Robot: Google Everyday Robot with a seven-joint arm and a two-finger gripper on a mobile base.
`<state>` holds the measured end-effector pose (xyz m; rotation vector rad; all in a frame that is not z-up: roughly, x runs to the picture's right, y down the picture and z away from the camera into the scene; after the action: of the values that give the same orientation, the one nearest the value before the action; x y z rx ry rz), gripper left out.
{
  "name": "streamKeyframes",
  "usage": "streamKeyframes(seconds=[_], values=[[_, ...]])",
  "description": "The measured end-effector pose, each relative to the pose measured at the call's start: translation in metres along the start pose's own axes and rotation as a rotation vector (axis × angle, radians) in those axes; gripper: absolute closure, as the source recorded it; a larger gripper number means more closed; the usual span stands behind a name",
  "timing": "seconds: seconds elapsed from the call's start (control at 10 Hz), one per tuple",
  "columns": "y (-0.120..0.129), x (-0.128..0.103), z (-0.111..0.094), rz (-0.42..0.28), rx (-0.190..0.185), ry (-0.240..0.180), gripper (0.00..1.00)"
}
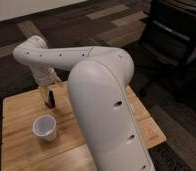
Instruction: Place the eraser in the ceramic cup
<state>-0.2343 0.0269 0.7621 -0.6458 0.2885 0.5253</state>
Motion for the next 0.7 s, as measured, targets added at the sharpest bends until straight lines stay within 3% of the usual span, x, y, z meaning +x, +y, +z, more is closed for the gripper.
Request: streamKeyframes(seconds=[0.7], values=[[0.005,-0.019,0.012,-0.145,-0.003,-0.059,0.35]])
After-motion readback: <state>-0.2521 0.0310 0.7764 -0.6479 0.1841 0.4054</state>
